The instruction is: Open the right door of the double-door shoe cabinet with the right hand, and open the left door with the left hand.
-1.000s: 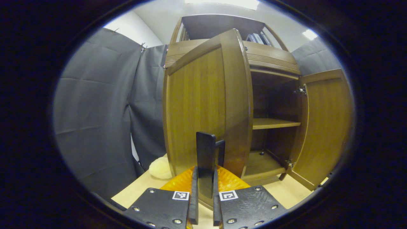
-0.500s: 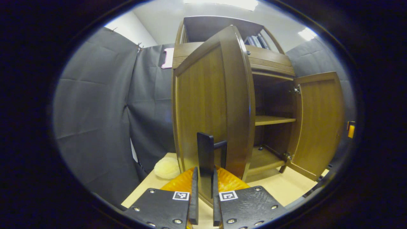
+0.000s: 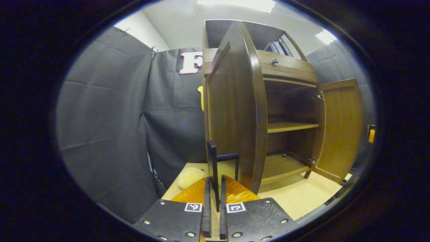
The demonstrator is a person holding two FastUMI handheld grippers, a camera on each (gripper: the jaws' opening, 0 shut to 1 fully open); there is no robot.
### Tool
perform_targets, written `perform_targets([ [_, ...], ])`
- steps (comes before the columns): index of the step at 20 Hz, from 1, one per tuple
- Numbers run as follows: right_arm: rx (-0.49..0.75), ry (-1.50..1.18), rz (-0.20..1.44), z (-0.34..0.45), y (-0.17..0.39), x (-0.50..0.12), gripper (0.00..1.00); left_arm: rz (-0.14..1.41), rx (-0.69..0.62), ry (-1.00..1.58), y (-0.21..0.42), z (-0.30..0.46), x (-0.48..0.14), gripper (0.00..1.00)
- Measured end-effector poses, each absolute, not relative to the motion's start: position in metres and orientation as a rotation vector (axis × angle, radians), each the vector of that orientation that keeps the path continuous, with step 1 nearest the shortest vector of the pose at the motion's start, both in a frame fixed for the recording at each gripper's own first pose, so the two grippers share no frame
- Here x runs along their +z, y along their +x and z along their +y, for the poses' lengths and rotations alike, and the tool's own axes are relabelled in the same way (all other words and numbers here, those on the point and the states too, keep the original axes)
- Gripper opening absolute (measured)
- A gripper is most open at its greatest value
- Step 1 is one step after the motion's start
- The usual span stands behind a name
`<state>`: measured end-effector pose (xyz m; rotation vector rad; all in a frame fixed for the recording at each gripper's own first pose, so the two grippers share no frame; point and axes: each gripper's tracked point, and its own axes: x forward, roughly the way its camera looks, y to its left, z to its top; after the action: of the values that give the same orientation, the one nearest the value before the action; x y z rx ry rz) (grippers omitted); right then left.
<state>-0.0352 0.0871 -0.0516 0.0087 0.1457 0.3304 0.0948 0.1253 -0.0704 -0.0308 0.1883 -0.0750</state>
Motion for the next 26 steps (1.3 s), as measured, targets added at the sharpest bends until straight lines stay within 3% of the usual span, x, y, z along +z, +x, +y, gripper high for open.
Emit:
perform_targets([
  [3, 0.342, -0.006, 0.145, 0.104, -0.041, -0.05, 0.93, 0.179, -0.055, -0.035, 0.089, 0.152, -0.071, 0.1],
  [4, 0.344, -0.006, 0.144, 0.109, -0.042, -0.05, 0.97, 0.175, -0.045, -0.035, 0.089, 0.163, -0.071, 0.11],
  [6, 0.348, -0.005, 0.144, 0.12, -0.043, -0.049, 0.93, 0.175, -0.047, -0.064, 0.087, 0.177, -0.071, 0.1],
  [7, 0.349, -0.005, 0.144, 0.125, -0.044, -0.049, 0.98, 0.176, -0.052, -0.073, 0.085, 0.183, -0.073, 0.1],
  [9, 0.347, -0.003, 0.145, 0.133, -0.046, -0.049, 0.93, 0.172, -0.061, -0.069, 0.083, 0.19, -0.074, 0.1],
  [10, 0.344, 0.001, 0.145, 0.137, -0.046, -0.049, 0.98, 0.169, -0.061, -0.067, 0.081, 0.193, -0.074, 0.1],
  [14, 0.339, 0.016, 0.144, 0.146, -0.049, -0.05, 0.98, 0.165, -0.062, -0.065, 0.069, 0.206, -0.075, 0.1],
  [16, 0.343, 0.015, 0.145, 0.146, -0.049, -0.051, 0.94, 0.163, -0.053, -0.069, 0.062, 0.206, -0.072, 0.1],
  [18, 0.346, 0.02, 0.138, 0.142, -0.05, -0.047, 0.98, 0.155, -0.042, -0.066, 0.052, 0.206, -0.066, 0.1],
  [19, 0.347, 0.021, 0.133, 0.138, -0.05, -0.045, 0.94, 0.146, -0.035, -0.061, 0.047, 0.204, -0.06, 0.1],
  [22, 0.339, 0.013, 0.12, 0.12, -0.049, -0.04, 0.98, 0.122, -0.01, -0.055, 0.029, 0.193, -0.038, 0.1],
  [25, 0.326, 0.016, 0.101, 0.098, -0.049, -0.034, 0.94, 0.105, -0.006, -0.051, 0.012, 0.168, -0.017, 0.1],
  [26, 0.321, 0.018, 0.098, 0.09, -0.047, -0.032, 0.98, 0.102, -0.008, -0.054, 0.007, 0.159, -0.011, 0.1],
])
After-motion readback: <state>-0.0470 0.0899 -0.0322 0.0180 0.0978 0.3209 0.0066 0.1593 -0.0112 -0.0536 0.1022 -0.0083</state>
